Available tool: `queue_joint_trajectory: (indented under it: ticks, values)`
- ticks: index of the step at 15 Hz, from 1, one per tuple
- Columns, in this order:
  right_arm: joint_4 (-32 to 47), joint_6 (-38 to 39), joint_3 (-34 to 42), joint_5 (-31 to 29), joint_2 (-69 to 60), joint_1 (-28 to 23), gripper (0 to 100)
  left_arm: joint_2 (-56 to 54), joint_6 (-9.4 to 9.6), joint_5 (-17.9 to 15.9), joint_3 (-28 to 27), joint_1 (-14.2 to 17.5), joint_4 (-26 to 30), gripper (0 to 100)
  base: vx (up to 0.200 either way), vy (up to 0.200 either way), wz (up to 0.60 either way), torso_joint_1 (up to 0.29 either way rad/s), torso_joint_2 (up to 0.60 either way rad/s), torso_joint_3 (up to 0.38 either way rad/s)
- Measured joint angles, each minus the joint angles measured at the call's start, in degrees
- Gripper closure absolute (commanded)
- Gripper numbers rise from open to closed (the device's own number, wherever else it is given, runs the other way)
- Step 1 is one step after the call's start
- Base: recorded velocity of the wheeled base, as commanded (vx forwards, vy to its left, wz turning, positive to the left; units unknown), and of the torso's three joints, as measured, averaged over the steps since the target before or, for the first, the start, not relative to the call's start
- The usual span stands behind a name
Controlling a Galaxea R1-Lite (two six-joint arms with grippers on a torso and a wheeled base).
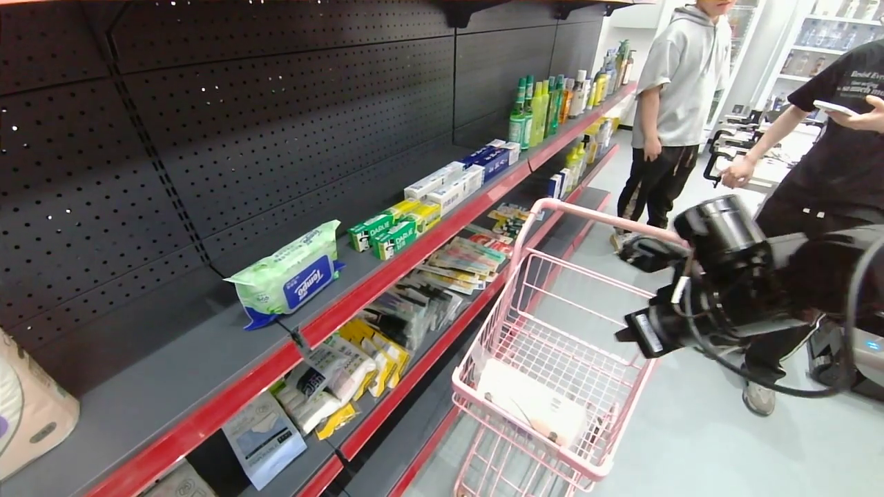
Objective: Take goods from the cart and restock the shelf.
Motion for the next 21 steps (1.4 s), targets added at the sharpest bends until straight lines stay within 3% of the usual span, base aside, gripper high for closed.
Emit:
queue_joint_trajectory:
  ticks: [4, 8, 9, 10, 14, 18, 21]
  values:
    - [4.1, -2.6, -11.1, 2.2, 15.2, 10.4, 100, 0.0, -0.02, 0.0, 0.0, 0.0, 0.0, 0, 0.0, 0.0, 0.0, 0.0, 0.0, 0.0]
    - [3.9, -3.4, -13.0, 8.5, 19.8, 11.1, 100, 0.0, 0.0, 0.0, 0.0, 0.0, -0.1, 0, 0.0, 0.0, 0.0, 0.0, 0.0, 0.0]
    - [3.9, -4.2, -13.3, 11.1, 20.0, 10.8, 0, 0.0, 0.02, 0.0, 0.0, 0.0, -0.1, 0, 0.0, 0.0, 0.0, 0.0, 0.0, 0.0]
    - [4.2, -4.6, -13.8, 10.4, 20.2, 10.6, 0, 0.0, 0.02, 0.0, 0.0, 0.0, -0.1, 0, 0.0, 0.0, 0.0, 0.0, 0.0, 0.0]
    - [5.2, -4.5, -13.3, -1.7, 21.1, 13.7, 0, 0.0, 0.0, 0.0, 0.1, 0.0, -0.1, 0, 0.0, 0.0, 0.0, 0.0, 0.0, 0.0]
    - [4.8, -4.6, -12.8, -2.2, 23.0, 15.7, 0, 0.0, 0.02, 0.0, 0.1, 0.0, -0.1, 0, 0.0, 0.0, 0.0, 0.0, 0.0, 0.0]
    - [4.6, -9.7, -14.2, -3.4, 25.4, 15.5, 0, 0.0, -0.02, 0.0, 0.0, 0.0, -0.1, 0, 0.0, 0.0, 0.0, 0.0, 0.0, 0.0]
